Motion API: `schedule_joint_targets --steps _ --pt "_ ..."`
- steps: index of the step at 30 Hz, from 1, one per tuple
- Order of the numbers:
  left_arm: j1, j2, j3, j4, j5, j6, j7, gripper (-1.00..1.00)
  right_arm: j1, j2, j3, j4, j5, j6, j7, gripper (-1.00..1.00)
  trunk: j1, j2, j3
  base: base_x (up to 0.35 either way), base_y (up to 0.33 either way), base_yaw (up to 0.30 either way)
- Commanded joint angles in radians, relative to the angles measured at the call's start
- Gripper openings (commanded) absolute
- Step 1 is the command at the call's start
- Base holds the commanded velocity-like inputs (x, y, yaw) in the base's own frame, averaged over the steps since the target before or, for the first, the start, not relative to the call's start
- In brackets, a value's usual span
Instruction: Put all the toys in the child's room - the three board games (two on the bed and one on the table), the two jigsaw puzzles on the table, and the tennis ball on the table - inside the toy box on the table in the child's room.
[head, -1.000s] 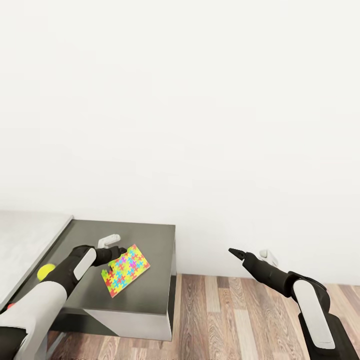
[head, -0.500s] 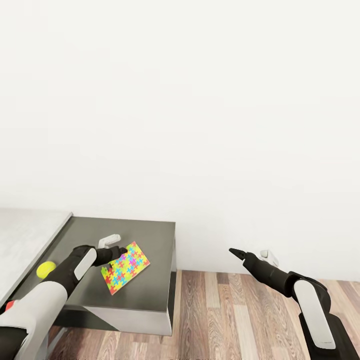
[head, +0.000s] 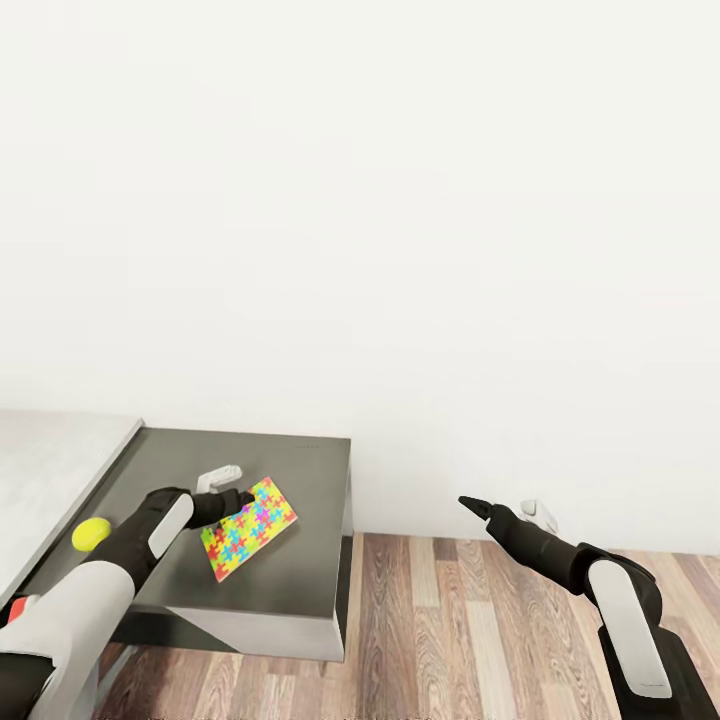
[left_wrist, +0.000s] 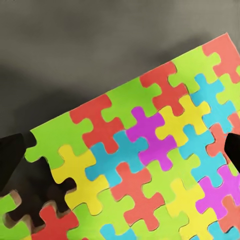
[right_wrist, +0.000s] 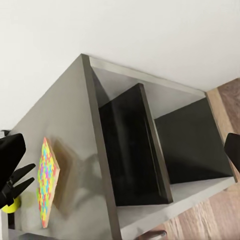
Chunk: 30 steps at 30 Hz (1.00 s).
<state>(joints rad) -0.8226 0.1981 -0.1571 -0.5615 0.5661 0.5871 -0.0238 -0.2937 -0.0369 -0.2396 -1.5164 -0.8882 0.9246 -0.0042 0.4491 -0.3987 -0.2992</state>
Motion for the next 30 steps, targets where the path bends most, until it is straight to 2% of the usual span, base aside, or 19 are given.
schedule_joint_targets --steps 1,22,23,27,28,30 --pt "0.0 0.0 -0.005 0.019 0.013 0.002 -0.002 1.0 -0.001 0.0 -0.001 -0.001 -0.002 0.005 0.0 1.0 0.001 -0.001 -0.004 0.0 0.0 0.0" --pt "0.0 0.0 -0.004 0.019 0.014 0.002 -0.002 1.0 0.004 0.0 -0.003 -0.002 0.005 0.002 0.0 1.0 0.001 -0.001 -0.032 0.0 0.0 0.0" --pt "0.005 0.006 0.003 -0.053 0.001 0.008 -0.007 1.0 0.004 0.006 0.003 0.004 0.006 -0.004 -0.002 1.0 0.001 -0.001 -0.031 0.0 0.0 0.0" --pt "0.024 0.028 0.029 -0.073 0.018 0.031 -0.038 1.0 0.005 0.018 0.011 0.018 0.01 -0.026 -0.002 1.0 0.001 -0.001 -0.031 0.0 0.0 0.0" --pt "0.023 0.034 0.034 -0.067 0.012 0.036 -0.032 1.0 0.005 0.02 0.011 0.019 0.011 -0.032 -0.003 1.0 0.001 -0.001 -0.031 0.0 0.0 0.0" --pt "0.017 0.045 0.023 -0.056 -0.001 0.024 -0.02 1.0 0.005 0.026 0.011 0.03 0.01 -0.043 -0.001 1.0 0.001 -0.001 -0.031 0.0 0.0 0.0"
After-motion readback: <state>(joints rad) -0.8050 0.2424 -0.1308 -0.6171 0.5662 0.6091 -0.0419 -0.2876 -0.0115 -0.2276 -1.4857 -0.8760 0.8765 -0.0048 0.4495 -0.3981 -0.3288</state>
